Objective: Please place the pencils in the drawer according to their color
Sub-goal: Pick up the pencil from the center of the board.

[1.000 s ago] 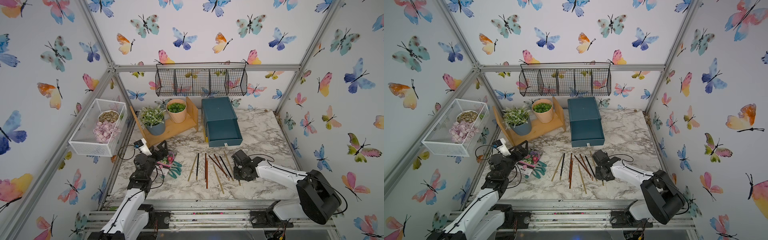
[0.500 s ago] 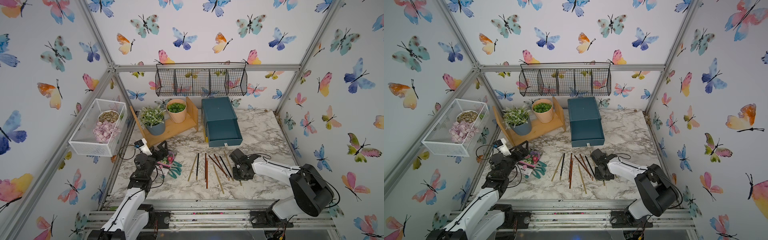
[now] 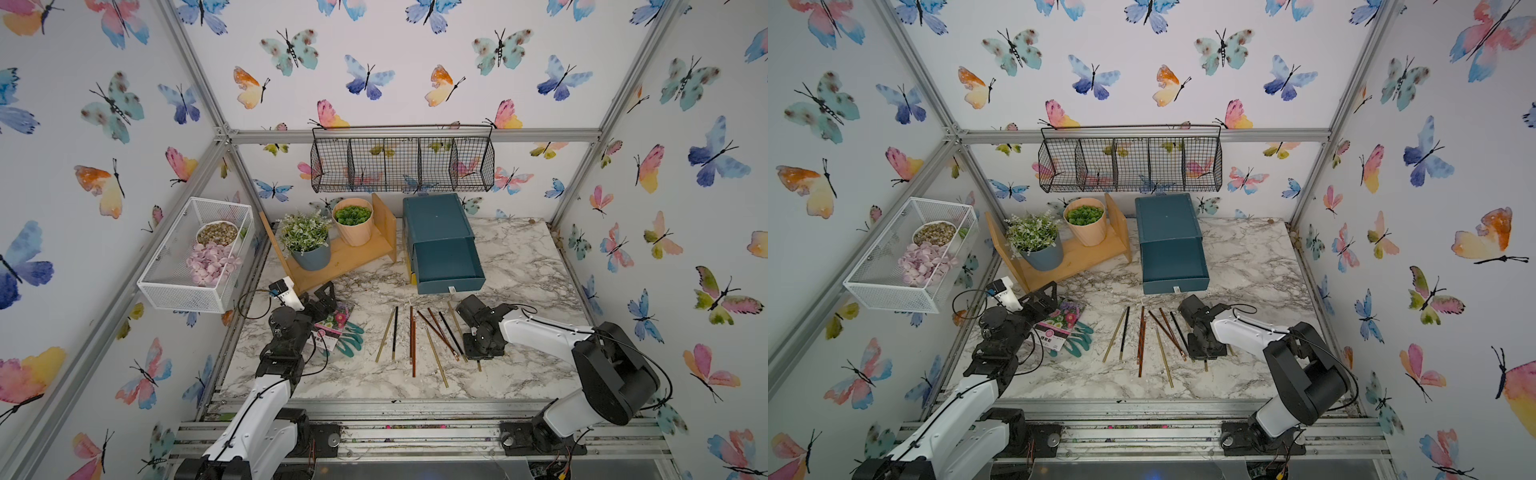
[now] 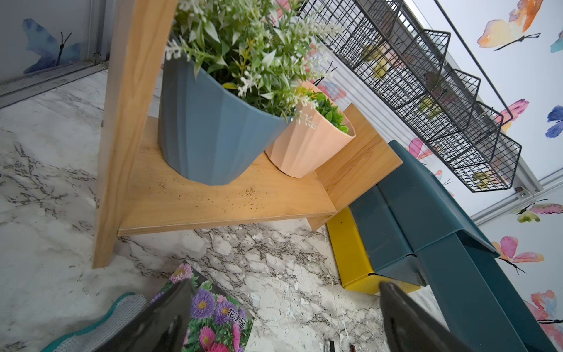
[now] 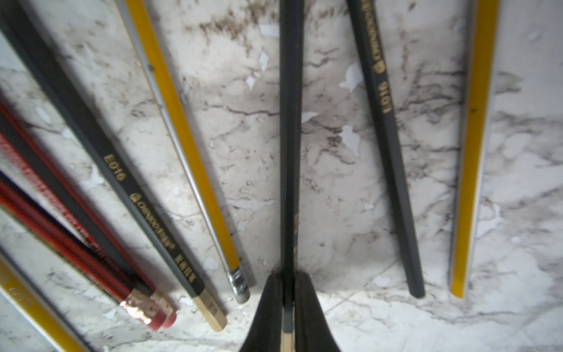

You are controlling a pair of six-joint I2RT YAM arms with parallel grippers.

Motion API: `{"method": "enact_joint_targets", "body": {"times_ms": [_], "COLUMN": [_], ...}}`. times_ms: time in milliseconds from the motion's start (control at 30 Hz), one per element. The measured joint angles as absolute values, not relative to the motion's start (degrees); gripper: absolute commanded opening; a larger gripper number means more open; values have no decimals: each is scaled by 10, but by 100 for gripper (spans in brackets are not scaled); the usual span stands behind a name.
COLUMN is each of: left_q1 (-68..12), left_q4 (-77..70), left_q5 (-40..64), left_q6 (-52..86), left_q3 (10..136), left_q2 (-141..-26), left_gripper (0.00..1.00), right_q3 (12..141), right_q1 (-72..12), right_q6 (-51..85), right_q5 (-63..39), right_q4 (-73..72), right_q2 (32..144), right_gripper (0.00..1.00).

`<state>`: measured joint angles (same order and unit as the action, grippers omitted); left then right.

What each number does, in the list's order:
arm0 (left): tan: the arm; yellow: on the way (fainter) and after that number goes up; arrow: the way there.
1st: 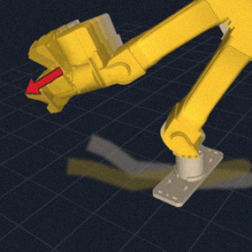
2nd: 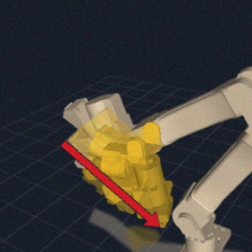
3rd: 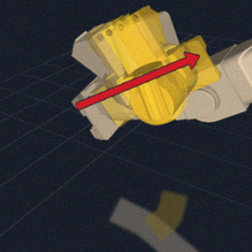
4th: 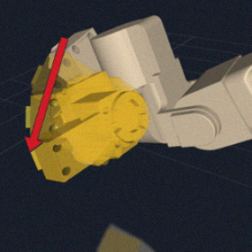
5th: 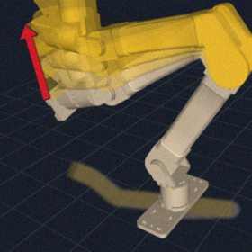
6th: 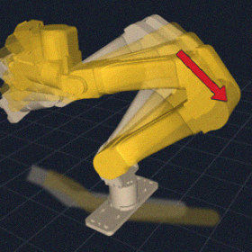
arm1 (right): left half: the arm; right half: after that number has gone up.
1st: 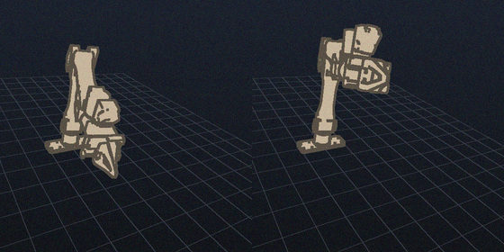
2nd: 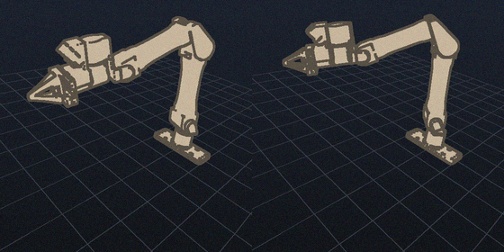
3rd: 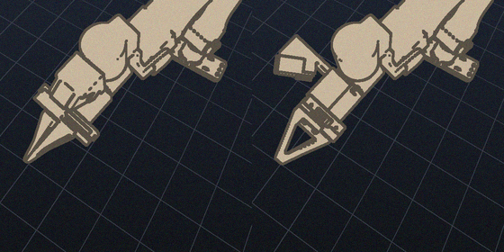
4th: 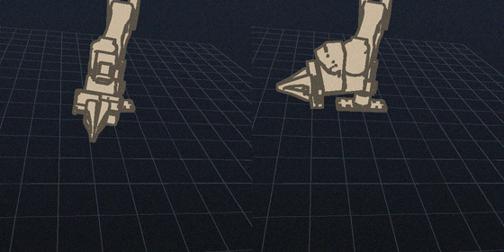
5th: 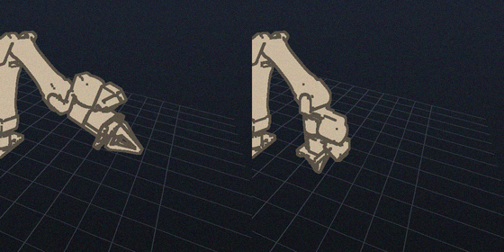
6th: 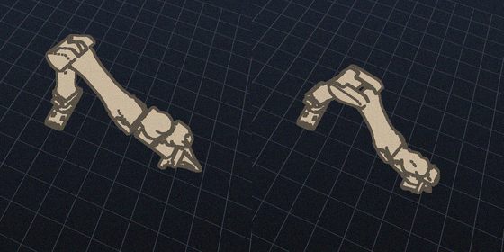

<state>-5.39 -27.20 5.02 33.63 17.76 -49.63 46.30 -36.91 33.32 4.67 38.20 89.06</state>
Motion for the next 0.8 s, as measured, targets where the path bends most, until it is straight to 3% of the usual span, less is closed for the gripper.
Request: {"method": "enact_joint_targets", "body": {"times_ms": [800], "left_q1": [-54], "left_q4": [-272], "left_q5": [50], "left_q6": [337], "left_q3": [178], "left_q2": [-496], "left_gripper": [98], "right_q3": [463], "right_q1": [-370], "right_q6": [332], "right_q5": [46], "right_q4": [418], "right_q2": [851], "right_gripper": [3]}}
